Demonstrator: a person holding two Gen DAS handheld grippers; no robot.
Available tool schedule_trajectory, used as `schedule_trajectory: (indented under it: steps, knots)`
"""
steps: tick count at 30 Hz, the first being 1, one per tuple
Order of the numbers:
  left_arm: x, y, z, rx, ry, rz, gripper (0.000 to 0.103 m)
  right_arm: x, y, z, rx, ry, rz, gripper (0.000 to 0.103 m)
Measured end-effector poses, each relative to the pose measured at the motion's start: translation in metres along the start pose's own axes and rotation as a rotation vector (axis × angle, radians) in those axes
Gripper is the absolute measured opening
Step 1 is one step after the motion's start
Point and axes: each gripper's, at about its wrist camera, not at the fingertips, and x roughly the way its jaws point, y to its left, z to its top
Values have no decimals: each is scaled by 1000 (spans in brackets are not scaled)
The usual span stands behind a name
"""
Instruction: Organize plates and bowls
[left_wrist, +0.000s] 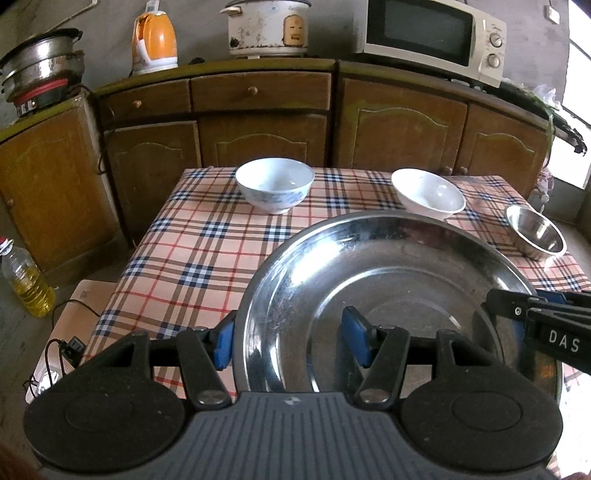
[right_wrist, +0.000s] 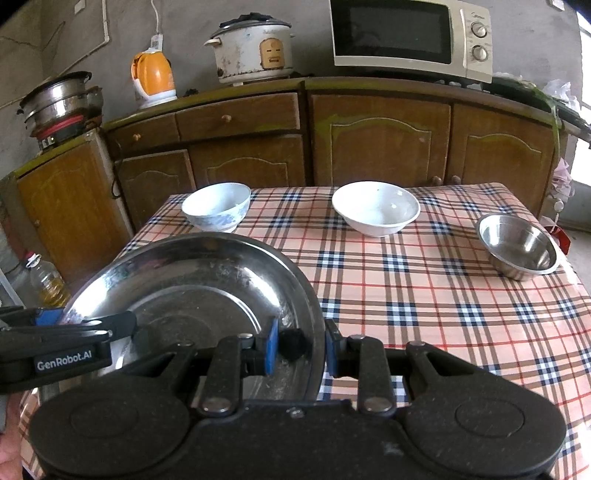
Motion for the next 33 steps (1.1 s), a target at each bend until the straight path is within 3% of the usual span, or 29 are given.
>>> schedule_trajectory:
  steps: [33]
  knots:
    - [58, 48, 2, -50, 75, 93, 60, 93, 36, 10, -35, 73, 90, 33]
